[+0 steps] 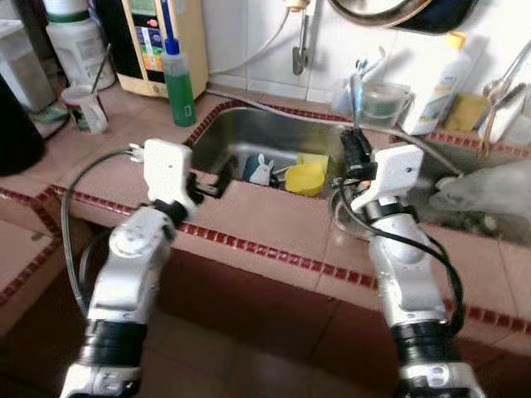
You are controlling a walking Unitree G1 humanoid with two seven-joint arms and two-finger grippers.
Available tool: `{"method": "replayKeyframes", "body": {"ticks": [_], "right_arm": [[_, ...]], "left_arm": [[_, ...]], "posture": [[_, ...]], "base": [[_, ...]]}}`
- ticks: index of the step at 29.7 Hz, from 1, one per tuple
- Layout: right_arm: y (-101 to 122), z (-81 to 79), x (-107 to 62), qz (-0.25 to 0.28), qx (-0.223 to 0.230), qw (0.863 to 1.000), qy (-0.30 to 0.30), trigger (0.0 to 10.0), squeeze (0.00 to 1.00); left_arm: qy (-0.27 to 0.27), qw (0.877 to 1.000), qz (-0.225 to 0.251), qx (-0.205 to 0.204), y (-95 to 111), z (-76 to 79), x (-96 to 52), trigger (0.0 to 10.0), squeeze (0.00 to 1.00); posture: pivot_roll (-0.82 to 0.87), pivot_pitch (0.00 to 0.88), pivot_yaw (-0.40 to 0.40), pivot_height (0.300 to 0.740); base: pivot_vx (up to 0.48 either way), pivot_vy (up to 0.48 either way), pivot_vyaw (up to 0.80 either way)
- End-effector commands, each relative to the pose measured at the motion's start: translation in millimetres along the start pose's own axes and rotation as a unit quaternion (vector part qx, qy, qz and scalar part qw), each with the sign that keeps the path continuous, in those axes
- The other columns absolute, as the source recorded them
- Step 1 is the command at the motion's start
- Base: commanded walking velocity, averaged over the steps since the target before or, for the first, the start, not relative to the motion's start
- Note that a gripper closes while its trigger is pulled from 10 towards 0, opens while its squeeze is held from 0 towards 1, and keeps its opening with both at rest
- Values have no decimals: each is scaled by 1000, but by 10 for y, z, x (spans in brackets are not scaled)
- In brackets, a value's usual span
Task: Kitchen organization
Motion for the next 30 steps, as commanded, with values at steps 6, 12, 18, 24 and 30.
{"method": "replayKeyframes", "body": {"ticks": [6, 12, 18, 24, 30], "right_arm": [[92, -37, 46, 15, 3, 1000, 2, 10000, 0], [82, -35, 43, 12, 1, 1000, 3, 10000, 0], [72, -49, 50, 10, -1, 1000, 7, 10000, 0], [50, -73, 56, 5, 0, 1000, 11, 10000, 0], [-27, -52, 58, -16, 8, 1000, 0, 10000, 0]], "left_arm": [[5, 1000, 1, 9, 39, -60, -4, 10000, 0], [4, 1000, 12, 7, 64, -32, 5, 10000, 0], [-4, 1000, 11, 21, 56, -13, -2, 10000, 0], [-12, 999, 9, 31, 35, 21, -24, 10000, 0], [-15, 999, 7, 34, 15, 40, -23, 10000, 0]], "posture": [[-29, 16, 7, 740], [-31, 14, 4, 740], [-26, 15, -5, 740], [-17, 9, -10, 740], [-17, 5, -9, 740]], "base": [[0, 421, 0], [0, 54, 0], [0, 0, 0], [0, 0, 0], [0, 0, -400]]}}
Point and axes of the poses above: a point about 5 cm out from each wrist's last joint towards the gripper, its own x axis pointing out of the wrist towards the gripper, its own y axis along the axis of the wrist's last joint, z = x × y, the point moved 5 cm from there along x, pointing out of the wrist towards the gripper, and after that the axes turned 10 degrees about -x, right-handed, at the moved point
